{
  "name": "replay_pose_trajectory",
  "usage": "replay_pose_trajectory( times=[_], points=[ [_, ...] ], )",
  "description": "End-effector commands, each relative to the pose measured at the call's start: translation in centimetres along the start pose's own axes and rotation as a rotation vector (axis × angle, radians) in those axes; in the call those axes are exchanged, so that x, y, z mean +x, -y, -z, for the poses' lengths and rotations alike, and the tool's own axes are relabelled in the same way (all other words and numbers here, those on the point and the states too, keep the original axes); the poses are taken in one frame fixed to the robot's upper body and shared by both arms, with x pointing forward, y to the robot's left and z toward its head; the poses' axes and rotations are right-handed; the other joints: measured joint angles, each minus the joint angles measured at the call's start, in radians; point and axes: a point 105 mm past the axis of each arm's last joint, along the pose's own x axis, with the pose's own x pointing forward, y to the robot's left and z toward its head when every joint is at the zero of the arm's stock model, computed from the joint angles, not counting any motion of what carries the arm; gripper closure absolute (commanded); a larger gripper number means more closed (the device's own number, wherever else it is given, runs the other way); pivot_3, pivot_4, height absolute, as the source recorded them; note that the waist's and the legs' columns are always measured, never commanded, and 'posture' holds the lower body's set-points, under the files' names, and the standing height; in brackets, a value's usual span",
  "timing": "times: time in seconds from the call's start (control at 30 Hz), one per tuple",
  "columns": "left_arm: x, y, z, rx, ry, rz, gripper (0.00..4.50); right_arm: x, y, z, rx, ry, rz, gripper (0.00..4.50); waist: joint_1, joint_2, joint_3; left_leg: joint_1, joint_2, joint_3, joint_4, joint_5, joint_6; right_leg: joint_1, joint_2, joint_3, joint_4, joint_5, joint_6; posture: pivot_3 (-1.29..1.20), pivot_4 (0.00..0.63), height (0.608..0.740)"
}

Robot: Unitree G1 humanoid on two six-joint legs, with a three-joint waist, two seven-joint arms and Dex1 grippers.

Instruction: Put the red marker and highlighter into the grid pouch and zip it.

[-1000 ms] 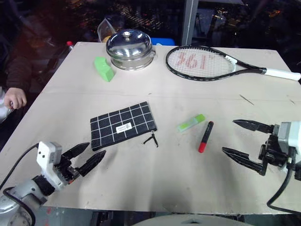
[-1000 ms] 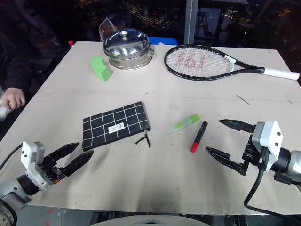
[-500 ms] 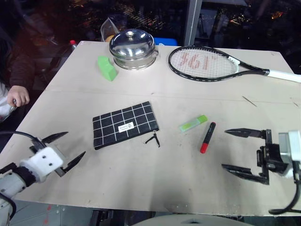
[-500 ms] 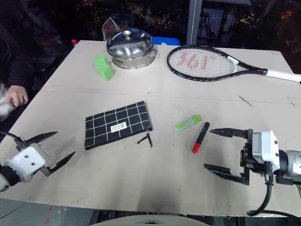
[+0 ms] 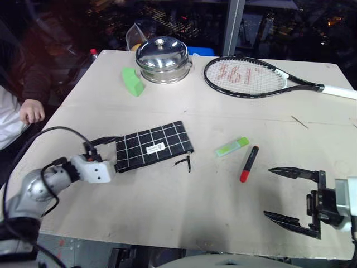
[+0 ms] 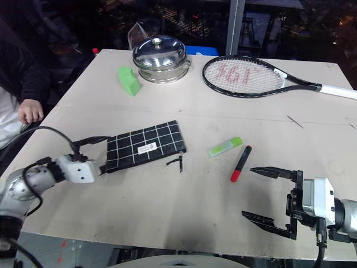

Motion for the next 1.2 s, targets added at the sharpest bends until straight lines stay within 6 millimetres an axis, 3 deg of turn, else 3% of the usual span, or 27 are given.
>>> replay_pose_trajectory(
  times=[0.03, 0.17, 0.27, 0.4, 0.47, 0.5, 0.53, 0.7, 0.9, 1.17, 1.2],
  points=[
    [2.0, 1.4, -0.9, -0.009, 0.072, 0.028, 0.03, 0.4, 0.0, -1.5, -0.039, 0.009, 0.017, 0.01, 0.003, 0.000, 0.000, 0.000, 0.000, 0.000, 0.000, 0.000, 0.000, 0.000, 0.000, 0.000, 0.000, 0.000, 0.000, 0.00, 0.150, 0.740],
    [3.9, 1.4, -2.3, -0.054, 0.149, 0.016, 0.03, 1.2, 0.5, -2.1, -0.028, 0.000, 0.065, 0.01, 0.007, 0.001, -0.001, -0.001, 0.000, -0.001, 0.001, 0.000, 0.000, 0.000, 0.000, 0.000, 0.000, 0.000, 0.000, 0.00, 0.150, 0.740],
    [4.4, 1.6, -3.4, -0.101, 0.197, 0.015, 1.14, 1.8, 1.1, -2.3, -0.008, -0.005, 0.108, 0.00, 0.002, 0.000, -0.001, 0.000, 0.000, 0.000, 0.001, 0.000, 0.000, 0.000, 0.000, 0.000, 0.000, 0.000, 0.000, 0.00, 0.150, 0.740],
    [4.8, 1.3, -3.9, -0.216, 0.207, -0.001, 3.08, 2.5, 1.8, -1.9, 0.020, -0.025, 0.163, 0.00, -0.002, 0.000, -0.001, -0.001, 0.000, -0.002, 0.001, 0.000, 0.000, 0.000, 0.001, 0.000, 0.001, 0.000, 0.000, 0.00, 0.150, 0.740],
    [5.1, 1.0, -4.4, -0.296, 0.214, -0.004, 3.57, 3.1, 2.0, -1.2, 0.057, -0.069, 0.181, 0.00, -0.005, 0.000, -0.001, 0.000, 0.000, -0.002, 0.001, 0.000, 0.000, 0.001, 0.001, 0.000, 0.001, 0.000, 0.000, 0.00, 0.150, 0.740],
    [5.3, 0.7, -4.6, -0.362, 0.215, -0.011, 4.24, 3.5, 2.1, -1.1, 0.086, -0.067, 0.186, 0.00, -0.008, 0.000, -0.001, 0.000, 0.000, -0.002, 0.001, 0.000, 0.000, 0.001, 0.001, 0.000, 0.002, 0.000, 0.001, 0.00, 0.150, 0.740],
    [5.5, 0.4, -5.0, -0.423, 0.221, -0.014, 4.46, 3.9, 2.2, -0.9, 0.111, -0.084, 0.190, 0.00, -0.012, 0.000, -0.001, 0.000, 0.000, -0.002, 0.002, 0.000, 0.000, 0.001, 0.001, 0.000, 0.002, 0.000, 0.001, 0.00, 0.150, 0.740],
    [6.0, -0.8, -8.0, -0.660, 0.287, -0.009, 4.46, 5.6, 5.7, 3.2, 0.279, -0.298, 0.369, 0.00, -0.031, -0.006, 0.000, 0.000, 0.000, -0.003, 0.002, 0.001, 0.000, 0.001, 0.001, 0.000, 0.003, 0.000, 0.001, 0.00, 0.150, 0.740],
    [6.3, -1.2, -10.0, -0.773, 0.297, 0.014, 4.46, 9.4, 9.2, 4.5, 0.607, -0.206, 0.452, 0.00, -0.040, -0.005, 0.001, -0.001, 0.000, -0.005, 0.002, 0.001, -0.002, 0.000, 0.004, 0.000, 0.006, 0.001, -0.002, 0.00, 0.150, 0.740],
    [5.9, -0.7, -10.6, -0.791, 0.282, 0.025, 4.46, 13.0, 11.8, 4.4, 0.652, -0.185, 0.468, 0.00, -0.045, -0.004, 0.001, -0.001, 0.000, -0.005, 0.002, 0.001, -0.002, -0.001, 0.003, 0.000, 0.006, 0.001, -0.002, 0.00, 0.150, 0.740],
    [5.8, -0.7, -10.6, -0.790, 0.282, 0.025, 4.50, 13.4, 12.0, 4.3, 0.657, -0.178, 0.464, 0.40, -0.045, -0.004, 0.001, -0.001, 0.000, -0.005, 0.002, 0.001, -0.002, -0.001, 0.004, 0.000, 0.006, 0.001, -0.003, 0.00, 0.150, 0.740]
  ],
)
